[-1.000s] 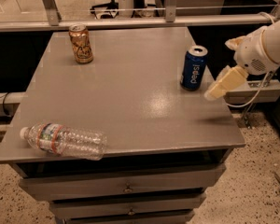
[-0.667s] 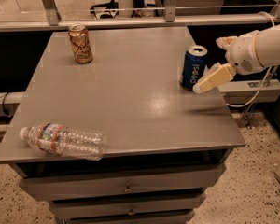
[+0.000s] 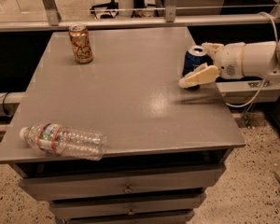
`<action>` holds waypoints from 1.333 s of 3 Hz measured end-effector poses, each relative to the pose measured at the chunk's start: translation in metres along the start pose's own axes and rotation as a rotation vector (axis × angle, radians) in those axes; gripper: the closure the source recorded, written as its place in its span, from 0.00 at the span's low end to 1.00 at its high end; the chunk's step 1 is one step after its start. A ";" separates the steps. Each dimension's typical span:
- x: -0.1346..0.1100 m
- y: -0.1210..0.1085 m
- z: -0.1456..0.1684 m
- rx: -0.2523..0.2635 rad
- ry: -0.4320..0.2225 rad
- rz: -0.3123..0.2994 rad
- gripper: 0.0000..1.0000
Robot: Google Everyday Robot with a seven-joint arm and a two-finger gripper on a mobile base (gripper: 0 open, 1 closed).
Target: Move pepsi can near water bottle
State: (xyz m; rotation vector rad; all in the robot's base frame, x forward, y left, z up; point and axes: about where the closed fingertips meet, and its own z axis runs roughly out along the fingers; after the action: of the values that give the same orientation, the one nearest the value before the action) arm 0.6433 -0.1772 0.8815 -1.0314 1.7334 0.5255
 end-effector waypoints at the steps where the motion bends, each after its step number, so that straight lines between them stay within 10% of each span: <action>1: -0.009 -0.006 0.000 -0.006 -0.075 0.043 0.34; 4: -0.034 0.004 -0.004 -0.036 -0.131 0.038 1.00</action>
Offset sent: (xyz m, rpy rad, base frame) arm 0.0005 -0.0091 0.0807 0.1835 -0.0797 -0.0040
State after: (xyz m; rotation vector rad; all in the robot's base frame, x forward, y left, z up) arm 0.6418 -0.1643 0.9136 -0.9690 1.6351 0.6368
